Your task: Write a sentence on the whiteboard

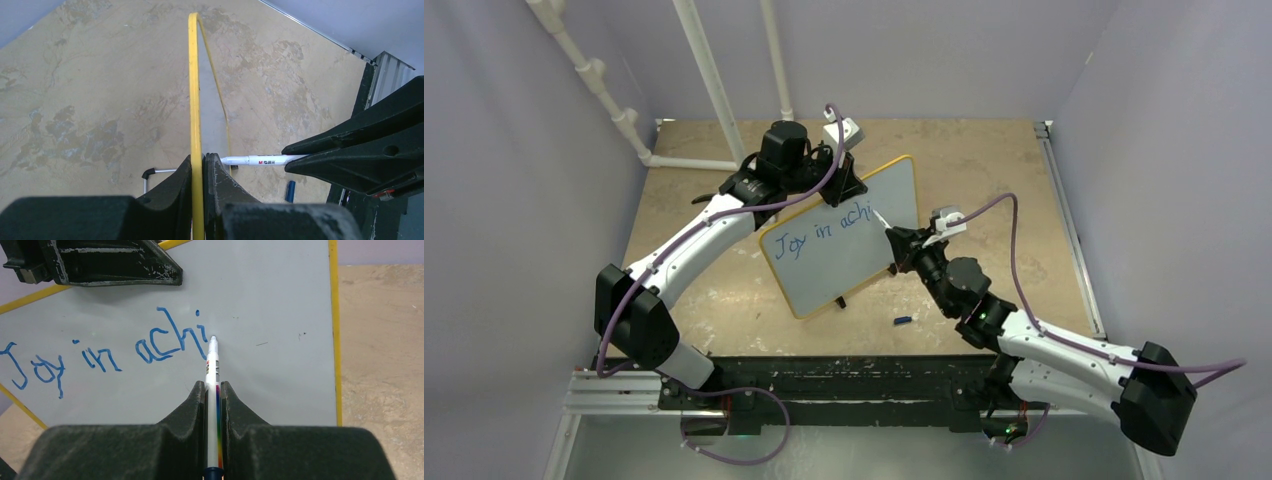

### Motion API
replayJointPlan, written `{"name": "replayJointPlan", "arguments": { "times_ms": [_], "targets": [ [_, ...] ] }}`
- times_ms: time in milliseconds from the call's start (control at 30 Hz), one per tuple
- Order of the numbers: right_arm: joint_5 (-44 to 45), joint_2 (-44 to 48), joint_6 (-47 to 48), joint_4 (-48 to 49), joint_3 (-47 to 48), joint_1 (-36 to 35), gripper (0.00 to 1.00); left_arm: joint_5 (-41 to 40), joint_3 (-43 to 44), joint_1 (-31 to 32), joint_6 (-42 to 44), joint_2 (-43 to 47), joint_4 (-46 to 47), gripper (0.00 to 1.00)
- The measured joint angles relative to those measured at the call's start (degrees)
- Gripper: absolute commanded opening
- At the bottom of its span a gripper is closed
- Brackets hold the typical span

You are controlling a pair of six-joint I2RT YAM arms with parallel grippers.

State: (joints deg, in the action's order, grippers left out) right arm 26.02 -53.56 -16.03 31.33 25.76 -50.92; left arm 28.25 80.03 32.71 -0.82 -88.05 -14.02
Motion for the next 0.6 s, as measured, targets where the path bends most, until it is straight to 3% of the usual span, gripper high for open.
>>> {"name": "replayJointPlan", "arguments": {
  "times_ms": [600],
  "targets": [
    [3.19,-1.16,0.28,2.16,0.00,0.00,0.00,-0.39,0.00,-0.02,-0.04,0.00,0.00,0.00]
  ]
}}
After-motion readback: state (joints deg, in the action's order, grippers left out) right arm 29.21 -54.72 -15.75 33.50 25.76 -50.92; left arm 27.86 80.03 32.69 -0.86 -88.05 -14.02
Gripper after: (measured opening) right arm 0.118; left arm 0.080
